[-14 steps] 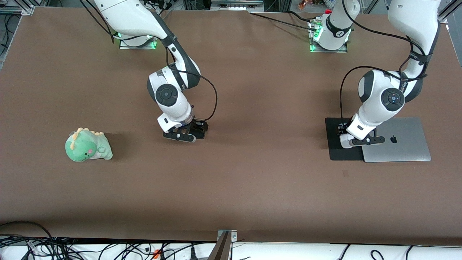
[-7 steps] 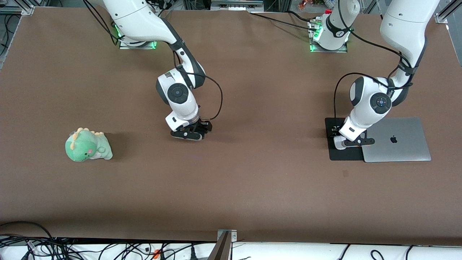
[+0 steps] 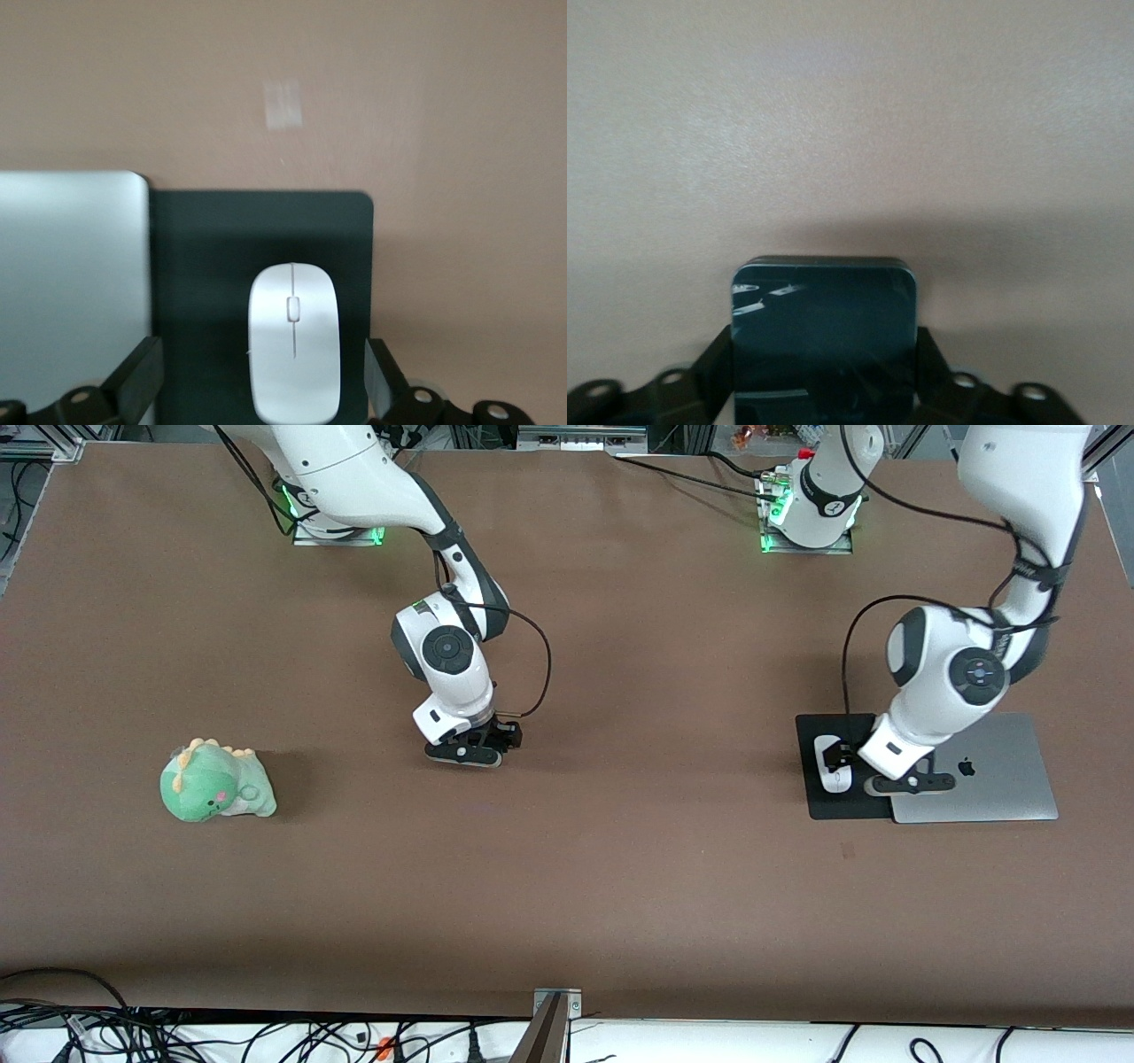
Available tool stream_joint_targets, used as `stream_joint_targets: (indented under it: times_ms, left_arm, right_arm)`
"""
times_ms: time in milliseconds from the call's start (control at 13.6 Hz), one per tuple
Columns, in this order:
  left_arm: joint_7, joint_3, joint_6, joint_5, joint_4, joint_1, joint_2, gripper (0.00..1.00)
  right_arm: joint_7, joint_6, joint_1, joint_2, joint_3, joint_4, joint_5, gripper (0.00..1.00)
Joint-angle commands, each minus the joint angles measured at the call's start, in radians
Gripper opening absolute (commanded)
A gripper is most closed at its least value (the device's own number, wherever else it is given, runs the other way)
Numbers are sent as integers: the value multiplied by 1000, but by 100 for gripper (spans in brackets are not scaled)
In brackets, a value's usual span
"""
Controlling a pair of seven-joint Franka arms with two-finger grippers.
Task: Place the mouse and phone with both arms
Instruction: 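Lower the mouse with the left gripper while the right gripper grips the phone, then raise the left gripper away while the right gripper lifts the phone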
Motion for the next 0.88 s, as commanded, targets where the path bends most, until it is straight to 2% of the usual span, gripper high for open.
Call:
stream_joint_targets:
  times_ms: [0,73,147,294,514,807]
  left_arm:
    - [23,-6,-164,24,81,27,-106,100]
    - [23,-11,-234,16,120,28,-134,100]
    - [23,-13,-313,12,172,28,-155,100]
    - [27,-16,-483,8,287,28,-175,100]
    - [96,-14,-695,-36,436,28,-204,100]
    - [112,-16,-853,-50,525,28,-253,100]
  right_arm:
    - [14,20,11,8,-14,-13,-17,23]
    - [8,-11,6,3,-14,-4,-17,7]
    - [-2,-63,3,-2,-16,19,-17,0]
    - [-29,-181,-5,-11,-37,81,-17,0]
    - [-219,-365,-43,-35,-82,156,-5,0]
    - [-431,-344,-170,-101,-85,115,3,0]
